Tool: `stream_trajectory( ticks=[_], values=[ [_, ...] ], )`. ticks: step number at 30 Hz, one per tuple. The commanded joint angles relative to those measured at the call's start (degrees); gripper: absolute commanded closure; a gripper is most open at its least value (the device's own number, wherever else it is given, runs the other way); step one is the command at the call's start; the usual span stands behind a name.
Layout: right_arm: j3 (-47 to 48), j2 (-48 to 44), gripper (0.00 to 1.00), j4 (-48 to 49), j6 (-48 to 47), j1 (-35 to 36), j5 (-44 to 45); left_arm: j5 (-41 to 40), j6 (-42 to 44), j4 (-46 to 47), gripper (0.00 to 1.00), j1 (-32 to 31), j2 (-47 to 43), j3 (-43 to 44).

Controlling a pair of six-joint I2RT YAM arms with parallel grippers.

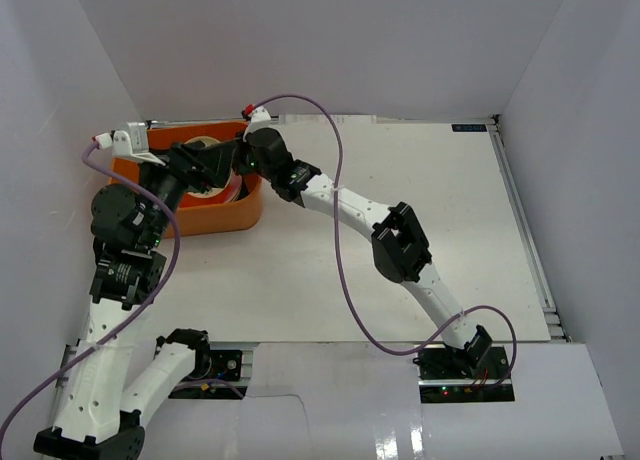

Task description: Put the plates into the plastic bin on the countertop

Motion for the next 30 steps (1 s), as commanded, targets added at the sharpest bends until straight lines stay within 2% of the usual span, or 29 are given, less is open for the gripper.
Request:
stream_trajectory(
  ticks=[1, 2, 3, 5, 6, 9, 12, 14, 16, 17, 18, 19, 20, 21, 23, 24, 28, 30],
  values=[
    [3.3, 0.0, 0.92, 4.2, -0.3, 1.6, 1.4, 1.3, 1.3, -3.2, 0.02, -0.5, 0.1, -3.4],
    [3.1, -0.1, 0.88, 4.4, 0.2, 1.7, 1.5, 1.2, 1.3, -4.0, 0.02, -0.5, -0.1, -3.6],
    [2.8, -0.5, 0.73, 4.6, 0.5, 1.6, 2.0, 1.1, 1.4, -4.4, 0.02, -0.4, -0.2, -3.5],
    [2.2, -1.4, 0.56, 5.6, 0.6, 1.7, 2.5, 1.3, 1.6, -5.5, 0.02, -0.5, -0.5, -2.8],
    [2.1, -1.8, 0.40, 5.7, 0.5, 1.6, 2.5, 1.4, 1.8, -5.6, 0.02, -0.5, -0.6, -2.4],
    [2.0, -4.8, 0.33, 5.7, -0.4, 1.7, 1.9, 1.8, 2.5, -5.7, 0.02, -0.5, -1.6, -1.0],
    [-4.2, -13.6, 0.30, 6.7, -1.7, 1.6, 1.3, 1.8, 2.6, -6.1, 0.02, -0.5, -2.5, 0.5],
    [-15.0, -18.8, 0.27, 8.1, -2.4, 1.6, 0.7, 1.7, 2.2, -6.7, 0.02, -0.5, -3.0, 1.2],
    [-23.9, -28.0, 0.13, 10.9, -3.7, 1.5, 0.8, 2.4, 2.1, -6.7, 0.02, -0.5, -4.1, 1.1],
    [-33.7, -31.2, 0.04, 12.0, -4.2, 1.4, 1.0, 2.8, 2.1, -6.8, 0.02, -0.5, -4.5, 0.9],
    [-38.8, -38.2, 0.10, 13.1, -5.6, 1.4, 1.3, 4.4, 2.3, -6.9, 0.02, -0.5, -4.9, 0.8],
    [-43.9, -42.2, 0.10, 14.7, -6.3, 1.4, 1.9, 5.6, 2.7, -7.0, 0.02, -0.5, -5.7, 0.2],
    [-54.0, -46.0, 0.10, 15.3, -7.0, 1.4, 4.1, 6.9, 3.2, -7.1, 0.02, -0.5, -6.3, -0.3],
    [-59.1, -54.1, 0.10, 15.9, -7.6, 1.5, 4.9, 9.1, 3.3, -7.2, 0.02, -0.5, -7.0, -1.0],
    [-68.6, -62.5, 0.10, 16.8, -9.0, 1.5, 8.3, 10.9, 3.6, -7.6, 0.02, -0.5, -9.3, -3.8],
    [-77.2, -70.7, 0.10, 16.4, -9.3, 1.4, 9.4, 11.5, 3.9, -7.8, 0.02, -0.5, -10.1, -4.8],
    [-93.7, -90.6, 0.10, 10.9, -6.5, 1.4, 16.4, 13.6, 4.2, -8.8, 0.02, -0.7, -14.0, -10.2],
    [-97.7, -100.5, 0.10, 5.4, -5.3, 1.3, 19.4, 13.8, 4.4, -9.7, 0.02, -0.8, -15.2, -12.6]
  ],
)
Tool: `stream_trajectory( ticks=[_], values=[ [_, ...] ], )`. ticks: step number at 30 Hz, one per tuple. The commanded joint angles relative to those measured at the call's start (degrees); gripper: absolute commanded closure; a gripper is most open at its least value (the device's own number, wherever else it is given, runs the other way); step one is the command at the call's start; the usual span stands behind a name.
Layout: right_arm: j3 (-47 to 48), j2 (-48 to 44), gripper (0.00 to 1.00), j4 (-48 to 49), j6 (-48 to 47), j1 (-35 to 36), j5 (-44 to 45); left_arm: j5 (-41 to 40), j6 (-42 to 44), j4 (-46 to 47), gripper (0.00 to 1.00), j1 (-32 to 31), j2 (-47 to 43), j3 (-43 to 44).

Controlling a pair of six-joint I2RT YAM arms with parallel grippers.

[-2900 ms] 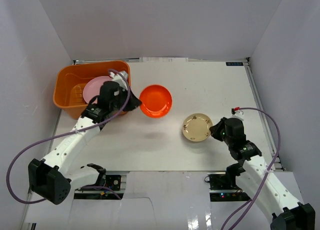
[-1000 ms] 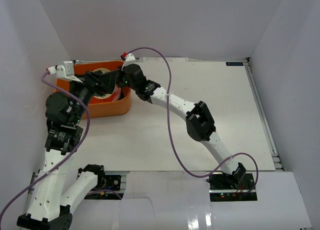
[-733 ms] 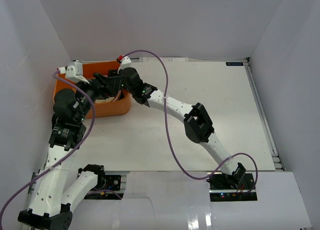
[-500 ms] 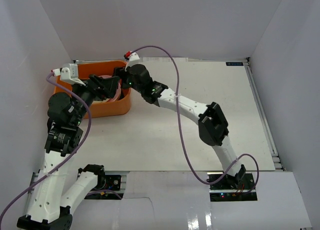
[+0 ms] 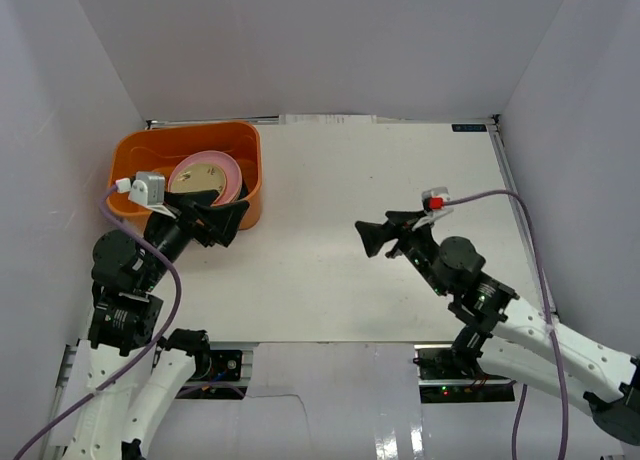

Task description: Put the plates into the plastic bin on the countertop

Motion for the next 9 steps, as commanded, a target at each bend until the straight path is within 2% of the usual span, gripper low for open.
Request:
stream_trajectory(
  ticks=[1, 3, 6, 9],
  values=[
    [-7.6, -11.3, 0.10, -7.1, 1.5, -0.1, 9.0, 2.6, 0.9, -2.5, 0.02, -0.3, -0.9, -3.3],
    [-10.0, -18.2, 0.10, -9.1, 1.1, -0.1, 10.2, 3.2, 0.7, -2.6, 0.02, -0.4, -1.1, -4.3],
    [-12.6, -23.3, 0.10, -8.3, 0.1, -0.1, 11.8, 4.2, 0.4, -2.2, 0.02, -0.4, -0.3, -5.3],
    [-10.6, -23.4, 0.10, -7.8, -2.4, -0.1, 12.3, 4.2, -0.8, -1.1, 0.02, -0.4, 0.3, -4.3]
  ],
)
